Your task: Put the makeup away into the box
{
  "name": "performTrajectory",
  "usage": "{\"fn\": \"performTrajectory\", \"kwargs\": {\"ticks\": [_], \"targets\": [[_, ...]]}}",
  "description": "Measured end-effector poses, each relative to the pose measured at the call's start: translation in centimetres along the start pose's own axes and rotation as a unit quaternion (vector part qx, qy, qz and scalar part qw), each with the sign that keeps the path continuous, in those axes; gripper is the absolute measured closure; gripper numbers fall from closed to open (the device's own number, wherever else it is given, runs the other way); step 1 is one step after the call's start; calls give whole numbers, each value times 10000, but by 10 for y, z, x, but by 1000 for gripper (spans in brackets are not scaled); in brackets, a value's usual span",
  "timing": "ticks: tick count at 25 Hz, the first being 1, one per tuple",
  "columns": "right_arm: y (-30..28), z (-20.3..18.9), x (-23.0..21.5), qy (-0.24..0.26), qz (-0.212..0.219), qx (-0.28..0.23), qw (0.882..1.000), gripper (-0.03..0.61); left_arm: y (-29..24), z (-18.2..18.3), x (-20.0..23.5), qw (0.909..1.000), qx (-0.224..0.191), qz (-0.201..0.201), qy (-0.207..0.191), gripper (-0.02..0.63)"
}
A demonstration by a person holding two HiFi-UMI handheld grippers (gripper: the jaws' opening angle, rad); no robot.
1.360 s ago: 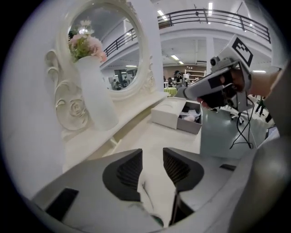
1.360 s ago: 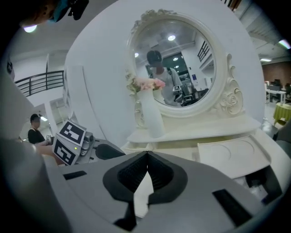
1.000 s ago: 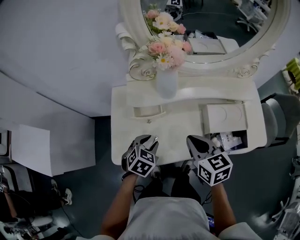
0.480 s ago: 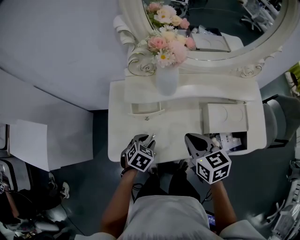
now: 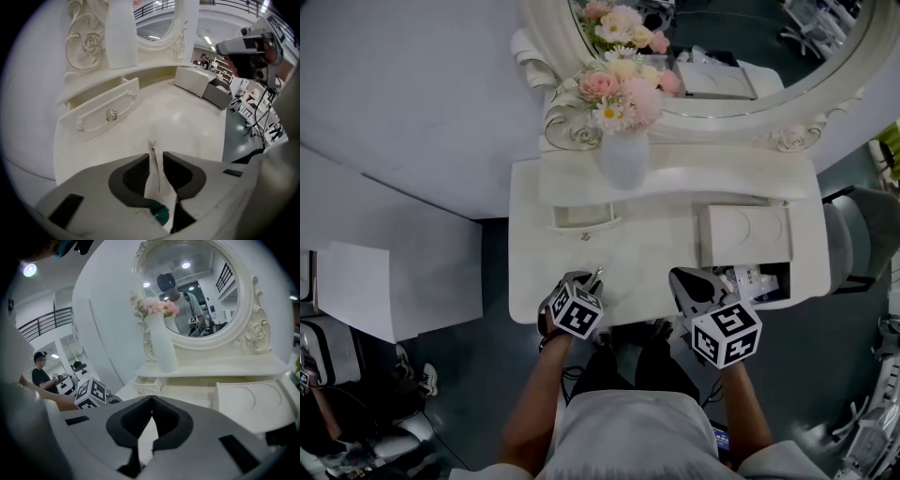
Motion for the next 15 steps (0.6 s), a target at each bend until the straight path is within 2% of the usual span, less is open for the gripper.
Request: {"fn": "performTrajectory", "kwargs": {"ticks": [6, 8, 15], "targets": [[4, -3, -5, -37, -9, -19, 10000, 584, -4, 0, -2, 9999, 88, 123, -70, 537], [6, -4, -4, -23, 73, -87, 9999, 583, -4, 0, -2, 9996, 118, 231, -115, 606], [13, -7, -3, 24, 16, -128, 9999, 584, -5, 0, -3, 9991, 139, 319, -223, 606]]}}
Point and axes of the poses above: the fingertips, and each gripper's own axes: y backward along the fingers, x to its left, z out of its top, the point moved 7 cm from there along y, backward along the fingers, and after that the axes turned 7 degrees about x, right-handed, at the moved point
